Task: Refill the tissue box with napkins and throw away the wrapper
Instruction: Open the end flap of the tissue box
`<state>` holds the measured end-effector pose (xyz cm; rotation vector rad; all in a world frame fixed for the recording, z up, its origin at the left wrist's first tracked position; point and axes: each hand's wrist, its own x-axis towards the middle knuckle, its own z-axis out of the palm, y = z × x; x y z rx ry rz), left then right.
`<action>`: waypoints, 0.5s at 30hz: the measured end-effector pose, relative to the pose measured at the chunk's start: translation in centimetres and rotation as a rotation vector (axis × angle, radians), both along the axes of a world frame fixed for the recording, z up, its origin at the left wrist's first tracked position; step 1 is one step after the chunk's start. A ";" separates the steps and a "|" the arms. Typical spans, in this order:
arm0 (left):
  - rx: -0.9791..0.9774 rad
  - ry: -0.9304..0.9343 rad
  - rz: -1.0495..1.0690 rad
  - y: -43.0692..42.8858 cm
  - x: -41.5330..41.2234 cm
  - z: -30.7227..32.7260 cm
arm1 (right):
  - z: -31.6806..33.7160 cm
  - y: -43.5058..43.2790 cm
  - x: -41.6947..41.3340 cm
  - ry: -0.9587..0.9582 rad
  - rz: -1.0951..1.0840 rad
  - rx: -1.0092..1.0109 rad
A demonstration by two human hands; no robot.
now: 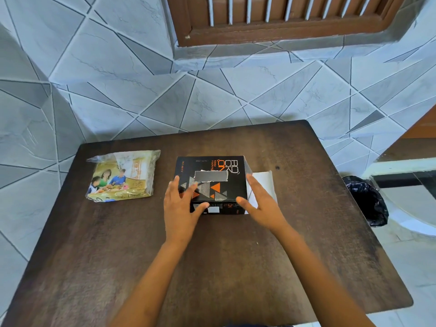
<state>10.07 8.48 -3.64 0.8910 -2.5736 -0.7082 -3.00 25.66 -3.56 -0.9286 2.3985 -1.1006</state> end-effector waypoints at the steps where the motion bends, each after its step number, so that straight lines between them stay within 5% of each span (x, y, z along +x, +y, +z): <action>1: 0.011 -0.032 0.026 -0.2 0.1 -0.1 | -0.4 0.0 -0.3 0.049 0.042 0.036; 10: -0.003 -0.128 -0.009 -1.0 0.1 0.3 | -1.5 -0.9 -1.7 0.139 0.011 0.119; 15: 0.051 -0.017 0.108 -2.7 1.8 1.2 | 0.7 -4.3 -0.7 0.295 0.041 0.080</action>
